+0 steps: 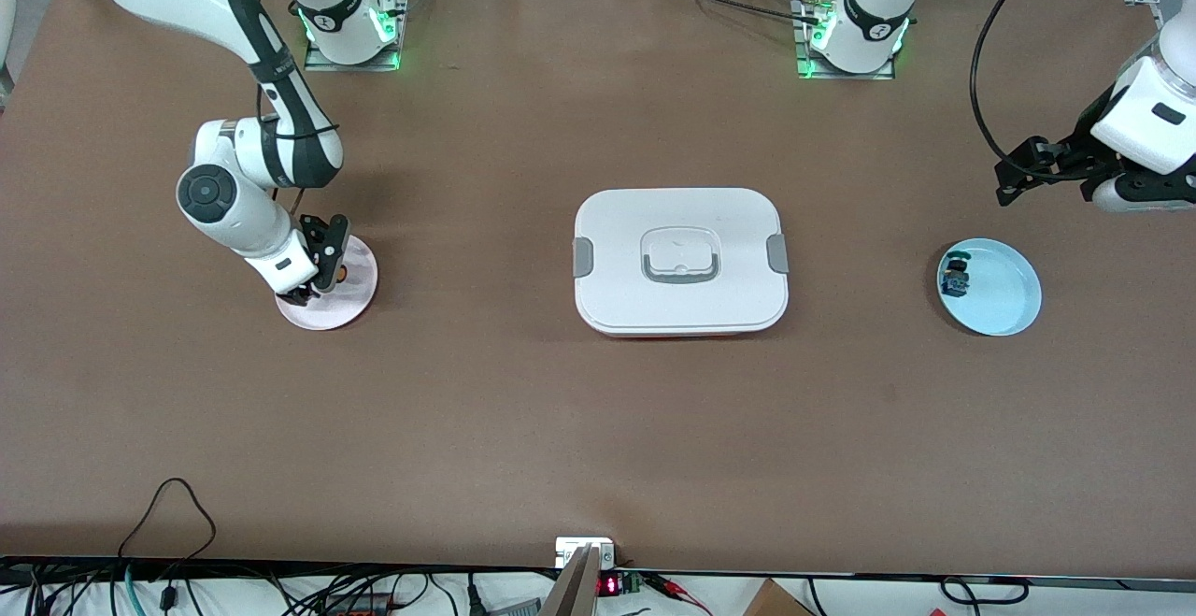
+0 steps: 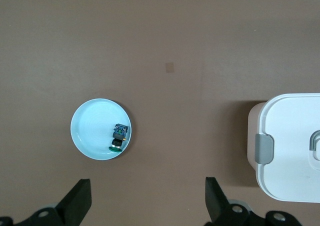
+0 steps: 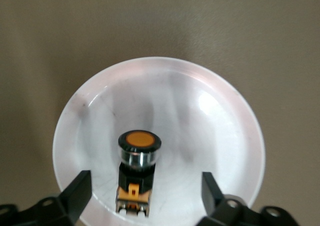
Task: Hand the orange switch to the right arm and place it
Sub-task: 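Lower the orange switch onto the white plate with the right gripper, then open the right gripper and draw it back from the plate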
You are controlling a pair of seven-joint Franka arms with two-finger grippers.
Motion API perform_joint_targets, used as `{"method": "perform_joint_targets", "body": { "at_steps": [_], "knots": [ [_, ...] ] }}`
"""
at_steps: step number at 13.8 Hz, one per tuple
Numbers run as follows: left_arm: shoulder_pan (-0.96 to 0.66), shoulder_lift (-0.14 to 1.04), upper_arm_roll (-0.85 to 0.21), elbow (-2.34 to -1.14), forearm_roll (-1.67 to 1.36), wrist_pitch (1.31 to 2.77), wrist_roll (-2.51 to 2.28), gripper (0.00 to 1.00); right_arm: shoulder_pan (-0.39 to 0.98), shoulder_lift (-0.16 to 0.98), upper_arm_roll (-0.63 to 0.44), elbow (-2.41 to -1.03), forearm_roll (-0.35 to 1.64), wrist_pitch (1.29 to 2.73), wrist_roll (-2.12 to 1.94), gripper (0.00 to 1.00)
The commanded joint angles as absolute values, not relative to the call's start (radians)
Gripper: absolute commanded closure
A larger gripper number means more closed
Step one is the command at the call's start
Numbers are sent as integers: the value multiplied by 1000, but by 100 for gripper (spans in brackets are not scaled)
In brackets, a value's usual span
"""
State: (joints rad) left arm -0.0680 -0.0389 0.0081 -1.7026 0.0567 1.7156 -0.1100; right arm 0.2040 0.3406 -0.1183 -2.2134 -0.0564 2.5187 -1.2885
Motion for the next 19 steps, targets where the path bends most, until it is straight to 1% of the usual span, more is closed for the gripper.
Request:
{"method": "perform_joint_targets", "body": {
  "at_steps": [1, 3, 5, 8, 10, 12, 17, 19],
  "knots": [
    [-60, -80, -5, -1738, 41, 1712, -111, 0, 207, 272, -112, -2165, -46, 2400, -1279, 0],
    [-41, -80, -5, -1736, 40, 1684, -109, 0, 209, 252, -110, -2079, -40, 2298, -1279, 0],
    [-40, -75, -5, -1727, 41, 1675, -109, 0, 212, 238, -110, -1981, 15, 2193, -1276, 0],
    [-34, -66, -5, -1720, 37, 1677, -109, 0, 209, 226, -112, -1890, 46, 2152, -1267, 0],
    [-37, -64, -5, -1717, 37, 1675, -110, 0, 209, 218, -113, -1847, 70, 2091, -1256, 0],
    [-37, -64, -6, -1717, 37, 1675, -110, 0, 209, 210, -115, -1800, 107, 1989, -1070, 0],
    [-37, -64, -5, -1717, 37, 1675, -110, 0, 216, 203, -109, -1712, 112, 1800, -412, 0],
    [-37, -64, -5, -1717, 37, 1674, -110, 0, 218, 202, -110, -1663, 110, 1699, -240, 0]
  ]
}}
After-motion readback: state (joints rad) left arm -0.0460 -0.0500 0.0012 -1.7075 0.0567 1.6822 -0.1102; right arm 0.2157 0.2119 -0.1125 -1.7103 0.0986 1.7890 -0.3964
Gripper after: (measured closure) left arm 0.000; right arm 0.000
